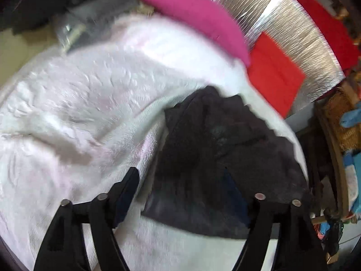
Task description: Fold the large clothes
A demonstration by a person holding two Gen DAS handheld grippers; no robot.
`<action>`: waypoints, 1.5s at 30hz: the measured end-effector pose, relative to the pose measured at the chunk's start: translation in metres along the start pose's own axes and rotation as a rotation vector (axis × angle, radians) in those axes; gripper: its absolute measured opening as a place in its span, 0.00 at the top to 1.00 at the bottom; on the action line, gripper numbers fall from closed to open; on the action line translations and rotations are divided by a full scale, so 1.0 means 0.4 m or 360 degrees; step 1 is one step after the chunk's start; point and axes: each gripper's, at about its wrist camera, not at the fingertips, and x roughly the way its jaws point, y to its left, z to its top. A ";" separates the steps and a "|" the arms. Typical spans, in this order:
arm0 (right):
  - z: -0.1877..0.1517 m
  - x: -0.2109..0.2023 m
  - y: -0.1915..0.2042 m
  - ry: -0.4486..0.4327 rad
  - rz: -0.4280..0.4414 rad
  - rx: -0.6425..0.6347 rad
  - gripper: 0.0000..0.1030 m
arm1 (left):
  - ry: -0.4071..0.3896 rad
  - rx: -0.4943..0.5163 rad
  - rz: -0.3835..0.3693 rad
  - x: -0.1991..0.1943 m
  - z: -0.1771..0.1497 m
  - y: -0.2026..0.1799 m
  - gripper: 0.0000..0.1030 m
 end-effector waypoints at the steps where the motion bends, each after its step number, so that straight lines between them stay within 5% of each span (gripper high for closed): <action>1: -0.026 -0.010 0.006 -0.0004 0.0000 -0.0003 0.16 | -0.0033 -0.0006 -0.0037 -0.025 -0.022 0.007 0.17; 5: -0.104 -0.031 -0.012 0.0132 0.0079 0.0071 0.16 | 0.0056 -0.0134 -0.0229 -0.006 -0.119 0.024 0.15; 9: -0.159 0.037 -0.010 0.0235 0.0064 0.0103 0.16 | 0.0244 -0.0484 -0.0419 0.094 -0.161 0.060 0.15; 19: -0.152 0.221 -0.014 0.0182 0.0059 0.0172 0.15 | 0.0190 -0.0777 -0.0477 0.250 -0.159 0.028 0.15; 24: -0.127 0.246 -0.005 0.0087 0.0051 0.0109 0.15 | 0.0137 -0.0834 -0.0504 0.251 -0.130 0.053 0.17; 25: -0.126 0.251 0.001 0.0060 0.0025 0.0079 0.19 | 0.0115 -0.0833 -0.0483 0.251 -0.129 0.052 0.22; 26: -0.125 0.250 0.004 0.0048 -0.0005 0.0055 0.24 | 0.0102 -0.0819 -0.0437 0.256 -0.126 0.048 0.41; 27: -0.126 0.254 0.008 0.0039 -0.0042 0.0020 0.36 | 0.0094 -0.0799 -0.0433 0.260 -0.123 0.043 0.48; 28: -0.127 0.251 0.010 0.0033 -0.0043 0.0005 0.46 | 0.0081 -0.0794 -0.0440 0.258 -0.123 0.041 0.51; 32: -0.135 0.205 0.043 -0.0013 -0.0012 -0.0088 0.60 | 0.0030 -0.0732 -0.0427 0.220 -0.126 0.017 0.66; 41: -0.206 0.053 0.043 0.0047 -0.0041 -0.0085 0.61 | 0.0117 -0.0606 -0.0341 0.104 -0.229 0.026 0.66; 43: -0.218 0.073 0.015 0.0124 -0.0120 -0.0076 0.61 | 0.0193 -0.0618 -0.0324 0.131 -0.232 0.048 0.61; 45: -0.219 0.106 -0.007 0.0209 -0.0202 -0.0080 0.56 | 0.0283 -0.0653 -0.0309 0.151 -0.235 0.075 0.47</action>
